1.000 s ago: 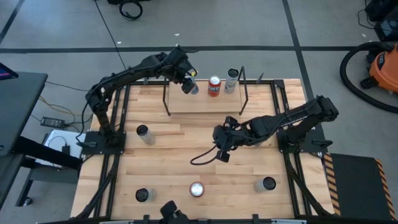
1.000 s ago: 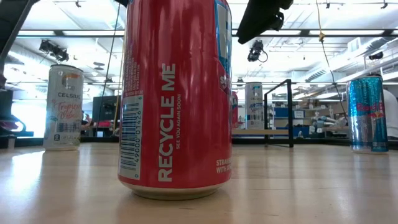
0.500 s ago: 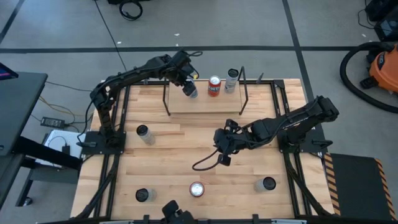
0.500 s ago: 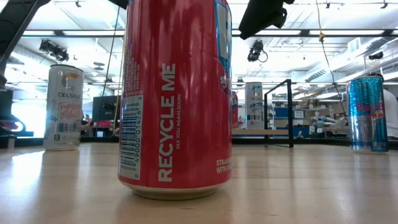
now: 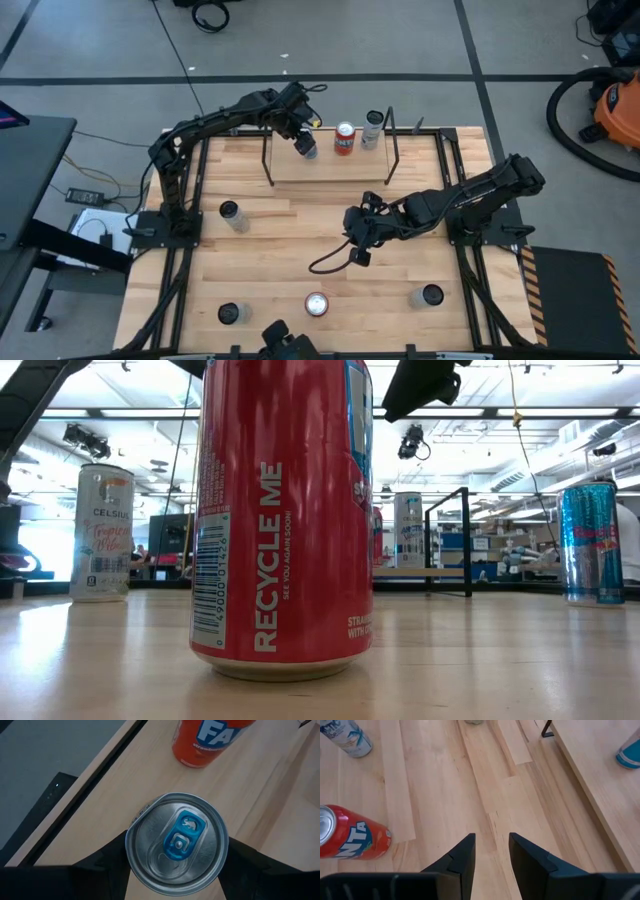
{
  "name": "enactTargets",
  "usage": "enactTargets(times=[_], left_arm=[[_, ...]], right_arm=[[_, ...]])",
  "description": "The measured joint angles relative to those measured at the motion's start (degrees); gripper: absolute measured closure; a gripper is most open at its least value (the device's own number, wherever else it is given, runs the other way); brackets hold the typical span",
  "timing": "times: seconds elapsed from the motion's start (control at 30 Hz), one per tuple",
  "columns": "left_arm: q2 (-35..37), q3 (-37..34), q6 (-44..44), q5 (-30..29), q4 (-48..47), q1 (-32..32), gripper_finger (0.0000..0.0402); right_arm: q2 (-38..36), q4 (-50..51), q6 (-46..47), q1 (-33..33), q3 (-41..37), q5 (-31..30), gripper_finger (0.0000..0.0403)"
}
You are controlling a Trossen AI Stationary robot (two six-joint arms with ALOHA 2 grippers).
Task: Place canned beverage on shelf
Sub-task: Put the top blue soda can on the shelf
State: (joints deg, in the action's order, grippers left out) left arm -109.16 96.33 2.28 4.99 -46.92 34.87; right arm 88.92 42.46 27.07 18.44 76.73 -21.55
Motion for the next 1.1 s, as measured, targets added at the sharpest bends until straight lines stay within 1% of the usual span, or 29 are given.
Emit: enactTargets(times=[0.33,0.6,0.7,0.93,1.1], left_arm=[[0.0,0.0,0.0,-0.1,0.0,0.1,0.0161],[-0.1,-0.1,-0.2,2.2,0.0,0.1,0.0125],[-0.2,-0.2,-0.2,2.5,0.0,0.1,0.0118],[-0.3,-0.2,-0.2,2.5,1.2,0.3,0.0116],[-0.3,-0.2,-1.8,2.5,2.1,0.4,0.0116]], right_arm=[[0.0,0.0,-0.1,0.0,0.0,0.1,0.0276],[0.0,0.0,0.0,0.0,0.0,0.2,0.0276],[0.0,0.0,0.0,0.0,0.0,0.2,0.0276],[0.0,0.0,0.0,0.0,0.0,0.2,0.0276],[0.0,0.0,0.0,0.0,0.0,0.2,0.0276]])
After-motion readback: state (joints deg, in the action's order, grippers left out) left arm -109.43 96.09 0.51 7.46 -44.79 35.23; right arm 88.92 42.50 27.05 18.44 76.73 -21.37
